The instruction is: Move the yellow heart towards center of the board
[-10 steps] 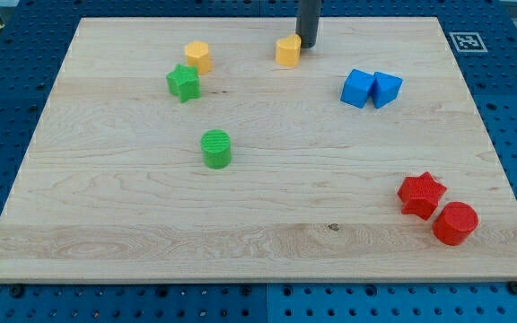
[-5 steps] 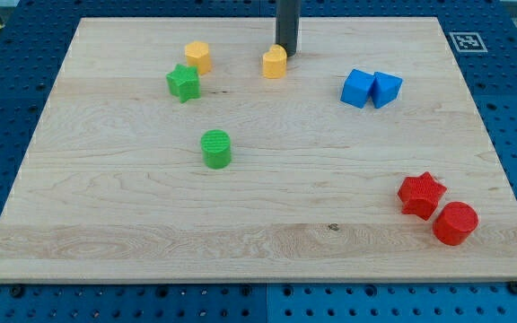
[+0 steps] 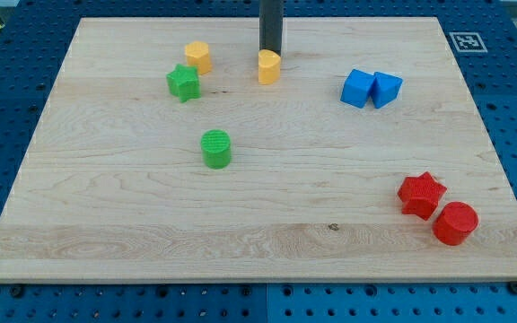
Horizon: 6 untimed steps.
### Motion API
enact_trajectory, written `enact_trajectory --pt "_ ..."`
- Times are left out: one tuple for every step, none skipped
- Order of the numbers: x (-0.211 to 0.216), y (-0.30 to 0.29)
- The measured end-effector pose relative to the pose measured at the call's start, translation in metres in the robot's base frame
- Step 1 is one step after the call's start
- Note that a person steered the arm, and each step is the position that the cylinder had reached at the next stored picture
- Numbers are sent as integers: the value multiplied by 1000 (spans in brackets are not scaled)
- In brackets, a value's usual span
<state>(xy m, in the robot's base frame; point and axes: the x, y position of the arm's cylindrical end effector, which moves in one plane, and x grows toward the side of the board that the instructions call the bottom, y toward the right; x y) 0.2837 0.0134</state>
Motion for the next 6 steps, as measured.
enact_trajectory --pt "13 0" --pt "39 0" --pt "41 0" --pt "69 0" --pt "74 0" --pt "67 -11"
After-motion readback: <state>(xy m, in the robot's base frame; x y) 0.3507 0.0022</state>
